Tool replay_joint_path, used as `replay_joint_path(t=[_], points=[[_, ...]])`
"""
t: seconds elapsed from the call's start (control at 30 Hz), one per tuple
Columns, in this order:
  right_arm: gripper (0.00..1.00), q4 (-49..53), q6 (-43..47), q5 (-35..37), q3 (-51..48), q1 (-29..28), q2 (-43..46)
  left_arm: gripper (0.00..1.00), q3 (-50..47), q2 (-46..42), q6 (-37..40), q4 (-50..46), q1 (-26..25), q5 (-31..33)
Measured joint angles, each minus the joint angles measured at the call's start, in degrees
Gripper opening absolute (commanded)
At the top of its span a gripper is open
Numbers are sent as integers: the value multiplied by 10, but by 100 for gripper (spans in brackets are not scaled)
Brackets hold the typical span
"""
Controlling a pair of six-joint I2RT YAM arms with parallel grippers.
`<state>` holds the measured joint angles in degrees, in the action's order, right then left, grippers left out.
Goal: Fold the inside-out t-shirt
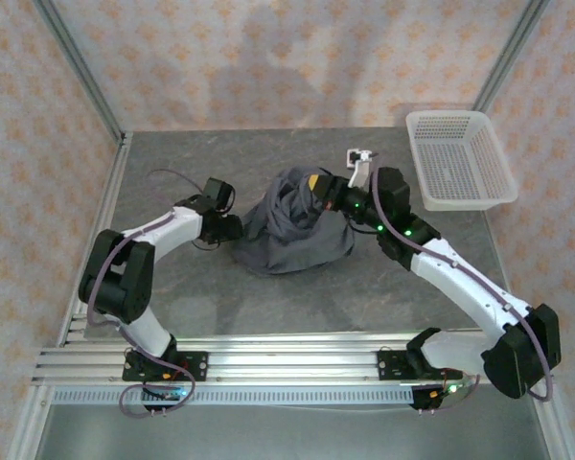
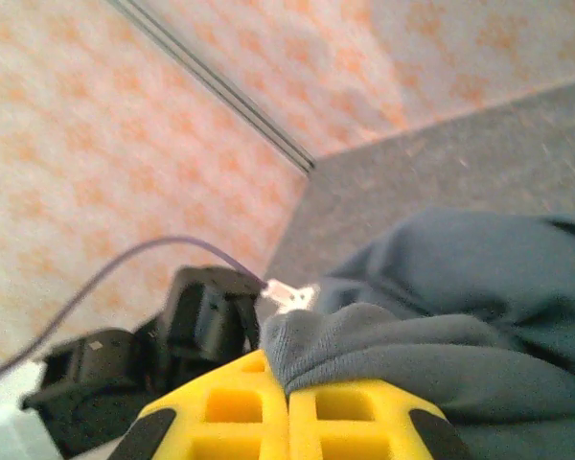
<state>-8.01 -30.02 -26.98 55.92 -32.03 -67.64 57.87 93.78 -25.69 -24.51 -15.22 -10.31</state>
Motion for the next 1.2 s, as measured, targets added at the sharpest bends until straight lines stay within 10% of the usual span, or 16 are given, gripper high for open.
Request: replay_joint_path(t=[0.3, 0.6, 0.73, 0.8, 1.03, 1.2], points=[[0, -6, -47, 42, 17, 0, -30, 90, 75, -260, 2, 34, -64, -58], [0, -15, -50, 18, 59, 0, -42, 81, 108, -81, -52, 105, -116, -136], [0, -19, -54, 20, 61, 0, -25, 47, 44, -14, -94, 144, -115, -179], [0, -19, -54, 18, 61, 0, -23, 0, 18, -1, -115, 173, -115, -209], [0, -64, -53, 40, -48, 0, 60, 0, 10, -52, -171, 256, -90, -251], [21, -123, -20, 100, -312, -19, 169, 0, 46, -145, -193, 270, -50, -266]])
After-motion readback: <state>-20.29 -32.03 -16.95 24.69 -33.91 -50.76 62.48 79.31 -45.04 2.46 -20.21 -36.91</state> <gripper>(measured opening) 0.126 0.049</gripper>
